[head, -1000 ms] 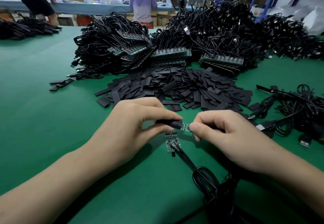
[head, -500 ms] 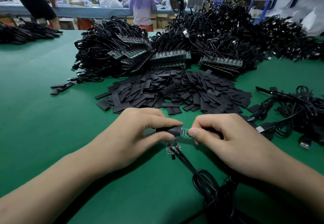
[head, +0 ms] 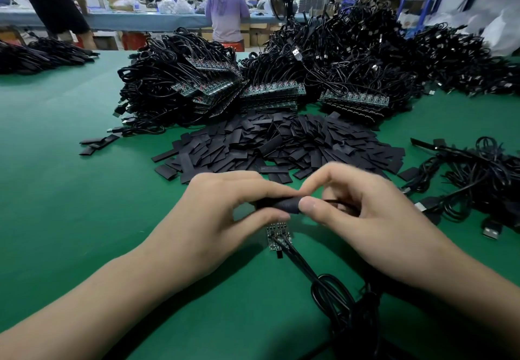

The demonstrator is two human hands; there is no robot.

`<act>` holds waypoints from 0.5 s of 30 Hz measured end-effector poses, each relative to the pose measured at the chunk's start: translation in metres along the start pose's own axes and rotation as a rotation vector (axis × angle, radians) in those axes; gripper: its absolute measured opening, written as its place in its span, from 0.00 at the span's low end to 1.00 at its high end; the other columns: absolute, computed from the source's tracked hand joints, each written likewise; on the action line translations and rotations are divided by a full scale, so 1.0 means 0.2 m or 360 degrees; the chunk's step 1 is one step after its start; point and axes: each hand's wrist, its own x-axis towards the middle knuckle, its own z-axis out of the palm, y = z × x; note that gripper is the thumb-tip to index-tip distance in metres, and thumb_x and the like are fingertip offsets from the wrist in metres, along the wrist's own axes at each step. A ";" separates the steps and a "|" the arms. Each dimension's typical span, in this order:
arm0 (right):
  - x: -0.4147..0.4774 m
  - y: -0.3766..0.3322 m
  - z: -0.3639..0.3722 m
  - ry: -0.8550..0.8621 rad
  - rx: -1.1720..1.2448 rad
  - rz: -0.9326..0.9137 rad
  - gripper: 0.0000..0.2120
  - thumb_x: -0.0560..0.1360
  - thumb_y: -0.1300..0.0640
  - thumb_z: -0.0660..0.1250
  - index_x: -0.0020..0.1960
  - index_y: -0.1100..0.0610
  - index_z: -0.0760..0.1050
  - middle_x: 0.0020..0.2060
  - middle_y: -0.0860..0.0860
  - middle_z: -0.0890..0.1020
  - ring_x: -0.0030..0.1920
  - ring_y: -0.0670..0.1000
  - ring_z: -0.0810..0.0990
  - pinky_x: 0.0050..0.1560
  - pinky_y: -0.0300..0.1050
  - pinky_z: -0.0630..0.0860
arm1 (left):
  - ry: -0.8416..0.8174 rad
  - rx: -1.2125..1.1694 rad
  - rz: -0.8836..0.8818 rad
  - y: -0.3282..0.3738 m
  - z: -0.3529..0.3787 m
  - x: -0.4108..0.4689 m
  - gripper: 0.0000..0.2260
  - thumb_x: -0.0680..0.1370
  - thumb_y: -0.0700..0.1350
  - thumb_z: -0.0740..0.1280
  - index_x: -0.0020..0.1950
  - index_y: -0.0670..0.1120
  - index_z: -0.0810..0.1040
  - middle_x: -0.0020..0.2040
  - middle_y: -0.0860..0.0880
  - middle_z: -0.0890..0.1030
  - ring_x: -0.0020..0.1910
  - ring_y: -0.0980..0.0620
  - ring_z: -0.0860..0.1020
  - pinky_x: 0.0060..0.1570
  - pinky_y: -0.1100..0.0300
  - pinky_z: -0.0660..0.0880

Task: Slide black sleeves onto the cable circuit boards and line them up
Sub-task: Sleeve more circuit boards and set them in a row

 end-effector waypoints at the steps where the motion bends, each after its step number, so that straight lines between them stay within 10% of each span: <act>1: 0.00 0.00 0.00 0.0088 0.0007 -0.0059 0.06 0.76 0.45 0.70 0.49 0.45 0.78 0.32 0.47 0.77 0.31 0.46 0.72 0.35 0.43 0.68 | 0.0042 -0.0024 -0.0037 0.00 0.00 0.00 0.12 0.77 0.49 0.72 0.59 0.50 0.86 0.47 0.57 0.85 0.46 0.61 0.82 0.49 0.61 0.78; 15: -0.02 -0.04 0.00 0.0338 -0.0359 -0.0471 0.03 0.74 0.53 0.73 0.42 0.51 0.82 0.33 0.42 0.82 0.35 0.45 0.79 0.34 0.36 0.72 | 0.0127 -0.0078 -0.0117 0.02 0.02 -0.01 0.10 0.77 0.49 0.71 0.57 0.50 0.86 0.47 0.59 0.85 0.48 0.62 0.82 0.50 0.69 0.74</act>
